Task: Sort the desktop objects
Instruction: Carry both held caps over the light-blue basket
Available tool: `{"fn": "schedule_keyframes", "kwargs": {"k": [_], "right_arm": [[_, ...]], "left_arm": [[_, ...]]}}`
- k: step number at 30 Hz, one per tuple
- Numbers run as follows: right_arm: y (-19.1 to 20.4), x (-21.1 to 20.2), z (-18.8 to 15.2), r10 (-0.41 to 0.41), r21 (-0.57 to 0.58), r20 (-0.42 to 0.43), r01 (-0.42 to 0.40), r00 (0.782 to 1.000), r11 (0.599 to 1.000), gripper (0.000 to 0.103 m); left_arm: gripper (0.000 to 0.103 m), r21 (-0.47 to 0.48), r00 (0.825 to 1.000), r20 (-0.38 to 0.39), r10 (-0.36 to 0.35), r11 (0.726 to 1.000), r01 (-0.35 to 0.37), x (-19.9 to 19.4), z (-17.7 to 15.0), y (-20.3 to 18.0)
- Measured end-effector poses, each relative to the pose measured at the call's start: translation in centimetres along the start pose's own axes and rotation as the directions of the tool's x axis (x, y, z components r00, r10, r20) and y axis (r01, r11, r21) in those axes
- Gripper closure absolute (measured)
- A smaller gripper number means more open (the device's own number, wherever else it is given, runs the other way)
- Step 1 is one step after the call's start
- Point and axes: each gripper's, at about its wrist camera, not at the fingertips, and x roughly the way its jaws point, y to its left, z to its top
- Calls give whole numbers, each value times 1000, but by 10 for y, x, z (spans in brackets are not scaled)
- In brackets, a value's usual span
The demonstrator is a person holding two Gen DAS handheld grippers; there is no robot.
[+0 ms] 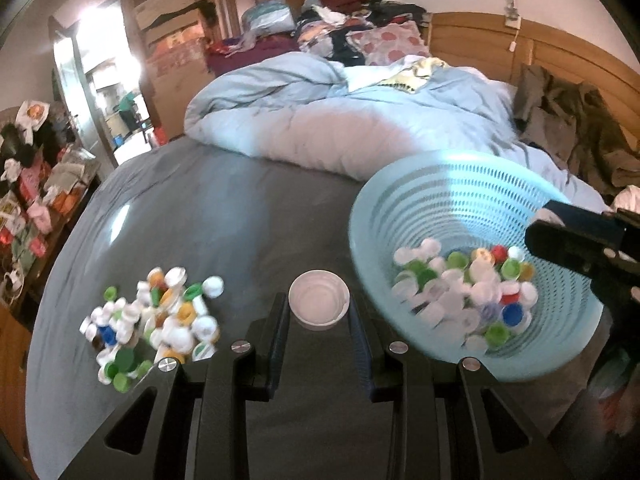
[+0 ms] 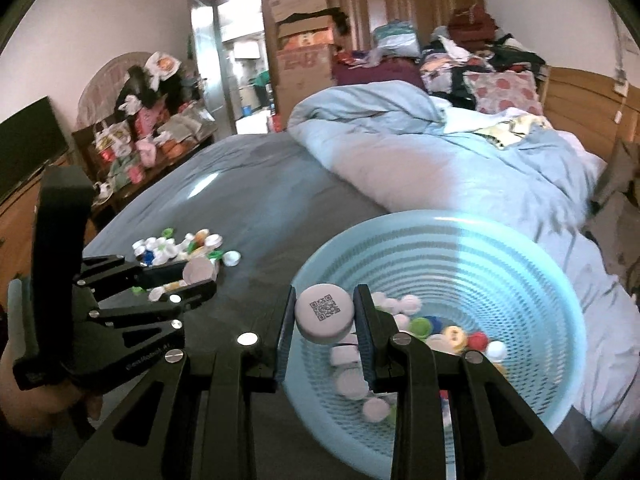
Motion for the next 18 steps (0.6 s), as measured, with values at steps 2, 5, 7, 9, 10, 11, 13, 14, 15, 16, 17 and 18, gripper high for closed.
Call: {"fn": "schedule_keyframes", "kwargs": {"k": [2, 5, 7, 9, 10, 11, 13, 14, 15, 16, 17, 18], "right_arm": [[-10, -3, 0, -12, 14, 2, 12, 1000, 1000, 78], [-23, -4, -1, -27, 36, -5, 27, 1000, 999, 78], [-30, -6, -4, -34, 44, -9, 35, 999, 998, 78], [-36, -7, -6, -40, 52, -15, 40, 999, 998, 78], [-39, -8, -7, -43, 55, -17, 43, 999, 998, 78], [-43, -8, -7, -46, 58, -19, 47, 999, 997, 78], [-49, -9, -7, -51, 62, -25, 52, 998, 997, 78], [-52, -10, -7, -53, 63, -27, 55, 998, 997, 78], [-54, -10, -7, -56, 64, -30, 58, 998, 996, 78], [-56, -10, -7, -57, 66, -33, 59, 998, 996, 78], [-59, -10, -8, -57, 69, -40, 60, 998, 996, 78], [-62, -9, -8, -57, 72, -47, 61, 997, 996, 78]], "left_arm": [[71, 11, 1000, 5, -8, 1000, 8, 2, 8, -9], [71, 35, 1000, 7, -19, 999, 19, 4, 18, -25], [71, 46, 1000, 4, -28, 999, 28, 7, 24, -33], [71, 55, 999, 2, -34, 998, 34, 10, 29, -41], [71, 59, 999, -1, -38, 997, 38, 11, 31, -45], [71, 63, 999, -6, -42, 997, 42, 13, 33, -48], [71, 68, 999, -12, -48, 996, 48, 16, 36, -55], [71, 73, 999, -18, -51, 996, 53, 18, 37, -58], [71, 75, 998, -23, -56, 996, 57, 19, 38, -60], [71, 77, 998, -31, -59, 995, 61, 22, 39, -63], [71, 80, 997, -38, -61, 995, 64, 24, 39, -65], [71, 86, 997, -48, -63, 994, 67, 27, 40, -68]]}}
